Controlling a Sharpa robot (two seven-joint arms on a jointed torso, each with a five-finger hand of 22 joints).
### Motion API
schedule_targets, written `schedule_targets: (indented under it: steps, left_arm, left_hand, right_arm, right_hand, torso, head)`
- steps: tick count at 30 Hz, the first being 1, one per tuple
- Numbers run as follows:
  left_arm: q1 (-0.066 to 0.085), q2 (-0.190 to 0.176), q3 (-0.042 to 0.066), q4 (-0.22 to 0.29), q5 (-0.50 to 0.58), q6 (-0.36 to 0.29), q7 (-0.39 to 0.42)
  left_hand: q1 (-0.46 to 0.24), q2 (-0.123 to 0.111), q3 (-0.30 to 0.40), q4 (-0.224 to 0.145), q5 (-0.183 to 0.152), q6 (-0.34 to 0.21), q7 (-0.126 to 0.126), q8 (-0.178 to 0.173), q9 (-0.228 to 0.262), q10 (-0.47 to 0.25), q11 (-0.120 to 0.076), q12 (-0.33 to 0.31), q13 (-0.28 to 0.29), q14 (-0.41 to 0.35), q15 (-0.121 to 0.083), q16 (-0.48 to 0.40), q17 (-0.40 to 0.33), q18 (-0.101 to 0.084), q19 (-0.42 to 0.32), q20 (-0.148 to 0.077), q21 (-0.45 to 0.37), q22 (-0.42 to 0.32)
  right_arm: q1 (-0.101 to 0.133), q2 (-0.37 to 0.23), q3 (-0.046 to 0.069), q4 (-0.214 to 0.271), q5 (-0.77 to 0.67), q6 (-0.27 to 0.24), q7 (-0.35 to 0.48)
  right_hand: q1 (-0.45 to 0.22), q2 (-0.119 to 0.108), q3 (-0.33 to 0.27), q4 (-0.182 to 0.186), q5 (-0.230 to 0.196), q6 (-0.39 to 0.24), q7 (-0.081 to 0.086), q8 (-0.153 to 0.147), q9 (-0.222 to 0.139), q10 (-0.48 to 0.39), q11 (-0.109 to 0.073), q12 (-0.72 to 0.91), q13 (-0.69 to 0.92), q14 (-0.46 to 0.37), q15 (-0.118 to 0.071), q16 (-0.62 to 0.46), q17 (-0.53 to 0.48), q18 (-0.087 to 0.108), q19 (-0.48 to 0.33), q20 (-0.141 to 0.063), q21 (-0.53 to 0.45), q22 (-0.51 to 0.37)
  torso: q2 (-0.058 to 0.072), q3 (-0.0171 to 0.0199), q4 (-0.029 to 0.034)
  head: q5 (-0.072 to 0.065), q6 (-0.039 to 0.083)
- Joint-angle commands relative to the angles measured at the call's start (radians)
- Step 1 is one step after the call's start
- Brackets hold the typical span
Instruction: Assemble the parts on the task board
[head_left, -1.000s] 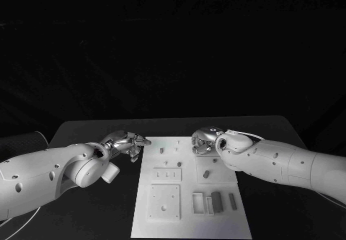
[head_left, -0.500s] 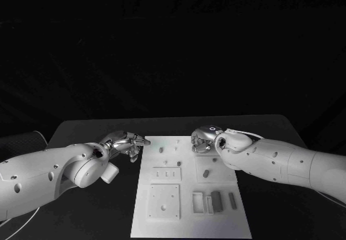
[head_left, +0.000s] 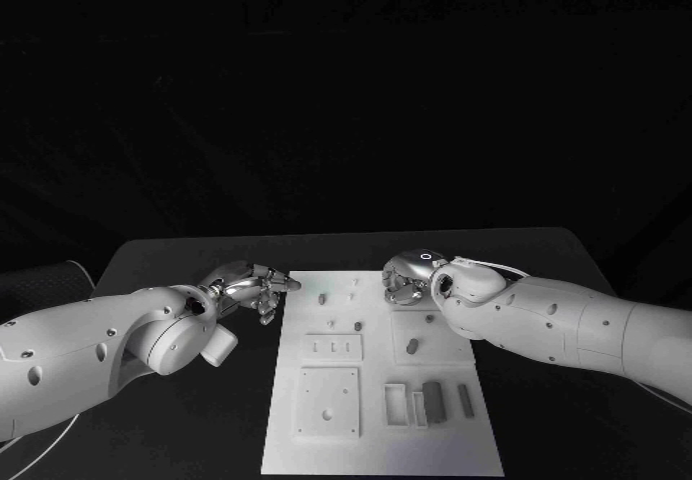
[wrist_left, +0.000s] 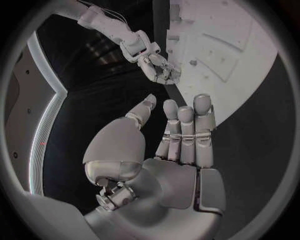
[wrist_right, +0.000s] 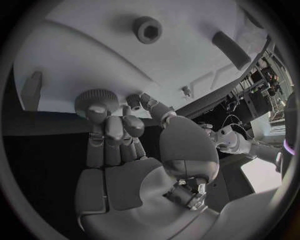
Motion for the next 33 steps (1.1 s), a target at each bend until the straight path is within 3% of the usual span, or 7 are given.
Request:
schedule_targets:
  steps: [1, 22, 33]
  left_arm:
    - [0.001, 0.001, 0.001, 0.001, -0.001, 0.018, 0.002]
    - [0.001, -0.001, 0.001, -0.003, -0.001, 0.015, 0.001]
    - [0.001, -0.001, 0.001, -0.003, -0.001, 0.015, -0.001]
  left_hand:
    - [-0.007, 0.002, 0.004, 0.004, -0.003, 0.005, 0.001, -0.003, 0.002, -0.005, 0.002, 0.005, 0.001, -0.003, -0.003, 0.007, -0.001, 0.083, -0.001, -0.006, 0.003, 0.002]
    - [-0.007, 0.003, 0.005, 0.003, -0.004, 0.004, 0.001, -0.005, 0.002, -0.006, 0.002, 0.005, 0.001, -0.004, -0.003, 0.01, -0.004, 0.083, -0.001, -0.005, 0.004, 0.003]
    - [-0.006, 0.004, 0.005, 0.003, -0.004, 0.004, 0.001, -0.005, 0.002, -0.006, 0.002, 0.006, 0.002, -0.004, -0.003, 0.012, -0.006, 0.084, -0.001, -0.005, 0.004, 0.004]
  right_arm:
    - [-0.01, -0.005, -0.007, -0.001, -0.016, 0.043, -0.018]
    - [-0.011, -0.018, -0.007, 0.022, -0.024, 0.035, -0.025]
    - [-0.011, -0.024, -0.007, 0.034, -0.028, 0.023, -0.033]
  right_hand:
    - [0.001, 0.005, 0.001, -0.006, 0.003, 0.006, 0.0, 0.006, 0.0, 0.003, -0.006, 0.004, -0.002, 0.016, -0.013, 0.004, 0.001, 0.047, -0.002, -0.006, 0.003, 0.021]
    - [0.001, 0.002, 0.002, -0.007, 0.002, 0.007, -0.001, 0.005, 0.0, 0.004, -0.007, 0.004, -0.002, 0.019, -0.014, 0.005, 0.006, 0.047, -0.002, -0.007, 0.005, 0.021]
    - [0.005, 0.005, 0.005, -0.009, 0.005, 0.013, -0.003, 0.006, 0.001, 0.008, -0.009, 0.005, -0.002, 0.028, -0.016, 0.011, 0.018, 0.047, 0.0, -0.009, 0.008, 0.021]
  torso:
    - [0.001, 0.0003, 0.0002]
    - [0.005, -0.0007, 0.0008]
    - [0.006, 0.0009, 0.0005]
  head:
    - [0.0, 0.001]
    - [0.002, 0.008]
    - [0.006, 0.009]
